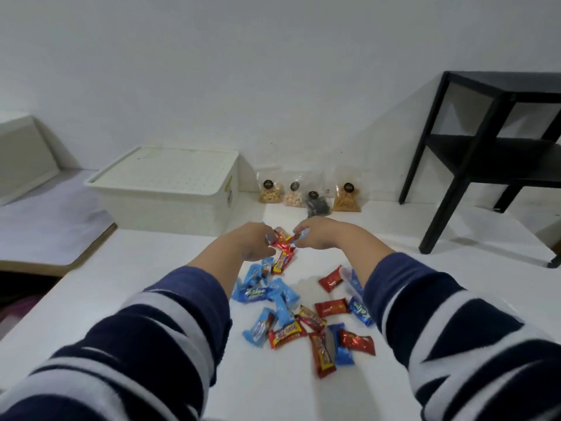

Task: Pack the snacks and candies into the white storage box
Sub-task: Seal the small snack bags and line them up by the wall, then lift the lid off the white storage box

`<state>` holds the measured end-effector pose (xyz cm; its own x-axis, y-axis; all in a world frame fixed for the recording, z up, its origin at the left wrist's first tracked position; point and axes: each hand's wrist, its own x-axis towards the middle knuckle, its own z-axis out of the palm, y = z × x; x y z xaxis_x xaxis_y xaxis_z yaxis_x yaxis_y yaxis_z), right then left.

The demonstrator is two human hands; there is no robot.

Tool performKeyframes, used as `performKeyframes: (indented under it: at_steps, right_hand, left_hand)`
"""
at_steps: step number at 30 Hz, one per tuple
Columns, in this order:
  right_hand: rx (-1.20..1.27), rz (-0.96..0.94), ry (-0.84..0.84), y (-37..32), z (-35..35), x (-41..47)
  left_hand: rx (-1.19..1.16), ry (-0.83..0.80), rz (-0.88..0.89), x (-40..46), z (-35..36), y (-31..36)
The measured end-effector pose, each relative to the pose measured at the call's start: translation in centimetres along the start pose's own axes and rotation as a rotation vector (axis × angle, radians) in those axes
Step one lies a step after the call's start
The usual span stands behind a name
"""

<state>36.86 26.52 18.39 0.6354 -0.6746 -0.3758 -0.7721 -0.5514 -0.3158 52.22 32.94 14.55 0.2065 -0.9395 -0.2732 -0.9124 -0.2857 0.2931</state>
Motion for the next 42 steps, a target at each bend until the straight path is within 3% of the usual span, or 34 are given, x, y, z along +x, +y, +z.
performKeyframes:
  at_steps: [8, 21, 30, 37, 42]
  right_hand:
    - [-0.034, -0.045, -0.010, -9.2, 1.6, 1.0]
    - [0.033, 0.002, 0.059, -25.0, 0.7, 10.0]
    - [0.002, 0.134, 0.033, -24.2, -1.5, 19.2]
    - [0.016, 0.230, 0.070, -20.5, -5.1, 31.3]
    - [-0.083, 0.351, 0.008, -19.5, -6.2, 37.4]
  left_hand:
    - [-0.104, 0.078, -0.130, -6.1, -2.7, -10.1]
    - [-0.010, 0.128, -0.132, -5.8, -13.2, -29.7]
    - [0.014, 0.149, -0.124, 3.0, -17.9, -37.2]
    - [0.093, 0.152, -0.221, 14.0, -21.6, -42.3]
    - [0.136, 0.130, -0.330, 19.7, -21.8, -45.9]
